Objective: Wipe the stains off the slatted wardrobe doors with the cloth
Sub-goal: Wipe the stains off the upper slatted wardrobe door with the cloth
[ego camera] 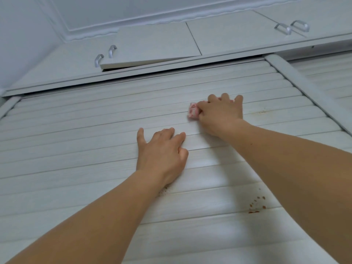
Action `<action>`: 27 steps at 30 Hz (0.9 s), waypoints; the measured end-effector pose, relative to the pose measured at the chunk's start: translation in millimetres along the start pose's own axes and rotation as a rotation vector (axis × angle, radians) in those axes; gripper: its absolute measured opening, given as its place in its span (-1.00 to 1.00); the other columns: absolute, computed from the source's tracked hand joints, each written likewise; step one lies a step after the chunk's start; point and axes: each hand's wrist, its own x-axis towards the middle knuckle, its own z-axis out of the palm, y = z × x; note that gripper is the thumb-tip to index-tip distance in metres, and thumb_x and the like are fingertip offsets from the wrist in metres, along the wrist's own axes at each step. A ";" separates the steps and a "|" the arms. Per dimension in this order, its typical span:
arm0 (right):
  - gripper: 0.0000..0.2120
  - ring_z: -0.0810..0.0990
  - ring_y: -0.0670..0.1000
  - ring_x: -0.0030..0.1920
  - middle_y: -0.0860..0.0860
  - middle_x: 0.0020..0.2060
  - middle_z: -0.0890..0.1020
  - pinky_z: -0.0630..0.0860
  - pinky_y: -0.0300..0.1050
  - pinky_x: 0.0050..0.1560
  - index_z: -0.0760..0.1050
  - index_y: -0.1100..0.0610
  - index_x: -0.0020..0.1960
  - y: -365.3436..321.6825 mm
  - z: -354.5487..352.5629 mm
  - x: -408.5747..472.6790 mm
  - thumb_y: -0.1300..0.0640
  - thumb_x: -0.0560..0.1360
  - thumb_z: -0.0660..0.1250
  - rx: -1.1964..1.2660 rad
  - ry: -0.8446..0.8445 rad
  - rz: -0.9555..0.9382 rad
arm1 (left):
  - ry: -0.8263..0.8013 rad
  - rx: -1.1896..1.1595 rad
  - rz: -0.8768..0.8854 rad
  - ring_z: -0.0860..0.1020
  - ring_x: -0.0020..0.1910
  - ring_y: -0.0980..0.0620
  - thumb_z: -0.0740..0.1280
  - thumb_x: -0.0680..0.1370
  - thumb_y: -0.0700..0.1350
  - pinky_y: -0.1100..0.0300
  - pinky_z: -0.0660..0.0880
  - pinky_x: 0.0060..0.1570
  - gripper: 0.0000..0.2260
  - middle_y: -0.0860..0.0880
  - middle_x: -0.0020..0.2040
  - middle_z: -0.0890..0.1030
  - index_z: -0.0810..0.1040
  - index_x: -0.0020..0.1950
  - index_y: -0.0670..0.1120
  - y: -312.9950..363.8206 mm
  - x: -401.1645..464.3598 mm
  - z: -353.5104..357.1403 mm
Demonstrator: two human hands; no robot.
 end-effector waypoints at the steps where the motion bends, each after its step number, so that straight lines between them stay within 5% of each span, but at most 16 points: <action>1: -0.65 0.33 0.14 0.26 0.00 0.23 0.43 0.17 0.19 0.21 0.37 -0.10 0.29 8.1 -1.9 0.5 0.06 0.55 0.03 -0.009 -0.013 0.029 | 0.000 -0.002 0.004 0.22 0.41 0.09 0.00 0.59 -0.01 -0.21 -0.20 0.42 -0.61 0.07 0.45 0.26 0.27 0.42 0.16 -0.2 0.5 -0.6; 8: -0.65 0.37 0.14 0.21 0.03 0.12 0.45 0.19 0.13 0.22 0.40 -0.03 0.24 51.5 -11.2 -6.6 0.11 0.49 0.08 -0.130 -0.123 0.285 | 0.015 -0.018 0.031 0.27 0.37 0.08 -0.02 0.58 0.01 -0.16 -0.18 0.42 -0.61 0.09 0.41 0.29 0.30 0.39 0.17 -4.8 3.4 -0.7; 13: -0.68 0.43 0.15 0.20 0.03 0.14 0.51 0.24 0.09 0.12 0.45 -0.06 0.21 8.5 -13.1 -8.3 0.06 0.54 0.05 -0.081 -0.091 0.239 | 0.014 -0.013 0.052 0.28 0.36 0.06 -0.01 0.58 0.02 -0.18 -0.18 0.40 -0.62 0.07 0.40 0.31 0.32 0.38 0.16 -7.7 4.4 0.0; 17: -0.52 0.16 0.12 0.46 -0.01 0.48 0.22 0.06 0.23 0.33 0.16 -0.14 0.47 -31.2 -1.0 -4.9 0.10 0.56 0.01 0.078 -0.117 0.003 | 0.008 -0.007 0.047 0.32 0.34 0.04 -0.08 0.54 0.05 -0.19 -0.15 0.38 -0.57 0.05 0.37 0.35 0.38 0.33 0.15 -5.7 5.1 -1.8; 20: -0.53 -0.03 0.05 0.52 -0.09 0.54 -0.01 -0.14 0.39 0.37 0.02 -0.21 0.50 -30.9 4.0 3.4 0.04 0.62 -0.05 0.141 -0.178 -0.053 | 0.008 0.026 0.044 0.34 0.31 0.03 -0.12 0.50 0.05 -0.19 -0.14 0.38 -0.52 0.04 0.32 0.39 0.42 0.31 0.13 -3.8 5.8 -4.0; 27: -0.54 -0.05 0.08 0.53 -0.10 0.54 -0.05 -0.22 0.44 0.36 -0.05 -0.20 0.52 18.6 7.0 24.5 0.00 0.64 -0.14 0.108 -0.219 0.033 | 0.013 0.061 0.007 0.45 0.13 0.01 -0.05 0.56 0.00 -0.14 -0.09 0.38 -0.64 0.05 0.14 0.48 0.50 0.17 0.09 4.0 15.0 -10.6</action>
